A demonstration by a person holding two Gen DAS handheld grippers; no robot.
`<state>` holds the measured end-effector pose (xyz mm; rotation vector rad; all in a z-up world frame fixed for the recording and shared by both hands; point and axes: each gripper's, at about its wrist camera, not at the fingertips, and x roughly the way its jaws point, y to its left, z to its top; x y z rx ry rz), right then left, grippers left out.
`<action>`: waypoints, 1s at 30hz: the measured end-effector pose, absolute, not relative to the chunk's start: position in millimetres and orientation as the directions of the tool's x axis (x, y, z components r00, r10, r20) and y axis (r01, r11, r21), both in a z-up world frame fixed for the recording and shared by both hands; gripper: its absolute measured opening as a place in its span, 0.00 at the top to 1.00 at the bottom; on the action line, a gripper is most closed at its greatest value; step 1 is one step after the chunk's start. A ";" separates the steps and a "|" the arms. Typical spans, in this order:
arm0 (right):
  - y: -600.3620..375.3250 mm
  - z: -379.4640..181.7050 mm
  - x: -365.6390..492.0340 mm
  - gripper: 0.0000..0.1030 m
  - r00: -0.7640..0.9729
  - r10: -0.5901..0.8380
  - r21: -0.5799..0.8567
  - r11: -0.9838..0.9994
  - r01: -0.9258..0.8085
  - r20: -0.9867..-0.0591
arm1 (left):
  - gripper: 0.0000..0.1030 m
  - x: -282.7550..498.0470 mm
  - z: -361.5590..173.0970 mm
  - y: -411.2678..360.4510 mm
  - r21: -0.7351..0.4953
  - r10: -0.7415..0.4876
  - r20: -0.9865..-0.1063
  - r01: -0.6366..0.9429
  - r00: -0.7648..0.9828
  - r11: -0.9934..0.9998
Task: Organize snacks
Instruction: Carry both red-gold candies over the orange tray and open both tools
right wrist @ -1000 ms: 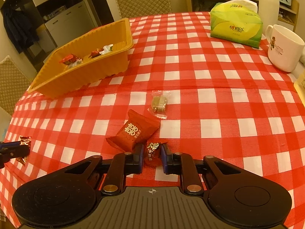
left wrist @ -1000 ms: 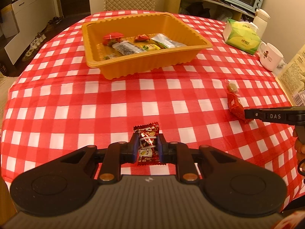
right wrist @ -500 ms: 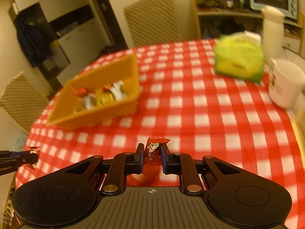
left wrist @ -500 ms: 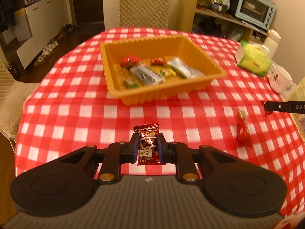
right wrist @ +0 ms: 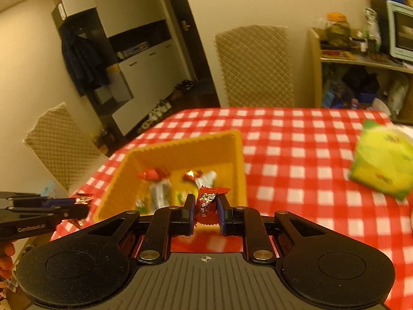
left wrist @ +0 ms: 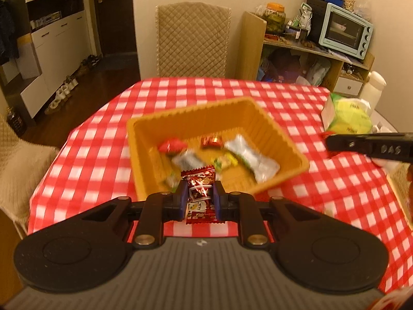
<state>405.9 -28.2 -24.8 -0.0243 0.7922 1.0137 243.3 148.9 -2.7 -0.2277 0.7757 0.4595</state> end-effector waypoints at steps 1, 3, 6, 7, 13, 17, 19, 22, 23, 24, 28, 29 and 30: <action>-21.4 -24.8 408.5 0.82 0.276 0.753 0.332 0.546 -0.769 -0.597 | 0.83 250.4 -1.3 151.3 -0.028 0.312 -0.714 -0.471 0.626 0.882; -6.7 -26.2 413.5 0.82 0.272 0.752 0.331 0.543 -0.772 -0.601 | 0.83 265.9 -0.1 155.6 -0.019 0.306 -0.714 -0.454 0.630 0.891; 11.4 -30.1 422.9 0.82 0.261 0.753 0.336 0.538 -0.773 -0.604 | 0.82 290.5 -2.1 163.4 -0.017 0.290 -0.719 -0.433 0.631 0.901; 17.7 -31.1 425.2 0.82 0.262 0.750 0.330 0.538 -0.776 -0.608 | 0.82 298.2 -3.5 166.2 -0.017 0.285 -0.722 -0.428 0.630 0.903; 40.4 -43.3 445.7 0.82 0.267 0.738 0.320 0.548 -0.772 -0.620 | 0.82 336.6 -19.0 182.2 -0.009 0.264 -0.740 -0.401 0.619 0.916; 51.2 -52.5 457.1 0.82 0.277 0.724 0.314 0.566 -0.762 -0.632 | 0.82 355.3 -34.5 192.8 -0.010 0.253 -0.757 -0.399 0.602 0.917; 55.4 -56.7 460.8 0.82 0.283 0.717 0.311 0.575 -0.757 -0.638 | 0.82 363.6 -42.2 199.2 -0.011 0.248 -0.767 -0.399 0.592 0.917; 59.9 -61.4 465.4 0.82 0.289 0.710 0.314 0.587 -0.746 -0.642 | 0.82 372.9 -52.4 207.7 -0.004 0.247 -0.778 -0.397 0.577 0.918; 61.4 -62.1 467.3 0.82 0.290 0.709 0.316 0.590 -0.742 -0.643 | 0.82 375.5 -55.5 209.7 -0.003 0.245 -0.781 -0.396 0.574 0.918; 62.5 -62.7 468.7 0.82 0.292 0.707 0.316 0.593 -0.740 -0.644 | 0.82 378.0 -58.3 212.0 -0.004 0.242 -0.783 -0.395 0.573 0.919; 66.0 -66.0 471.5 0.82 0.297 0.703 0.317 0.601 -0.733 -0.647 | 0.82 385.5 -66.9 218.4 -0.009 0.238 -0.789 -0.398 0.566 0.917; 66.5 -66.9 472.0 0.82 0.298 0.701 0.316 0.603 -0.733 -0.648 | 0.82 386.4 -68.2 219.6 -0.009 0.238 -0.790 -0.400 0.565 0.917; 66.9 -67.3 472.3 0.82 0.298 0.701 0.316 0.603 -0.732 -0.648 | 0.82 387.5 -69.3 220.4 -0.007 0.242 -0.791 -0.403 0.562 0.915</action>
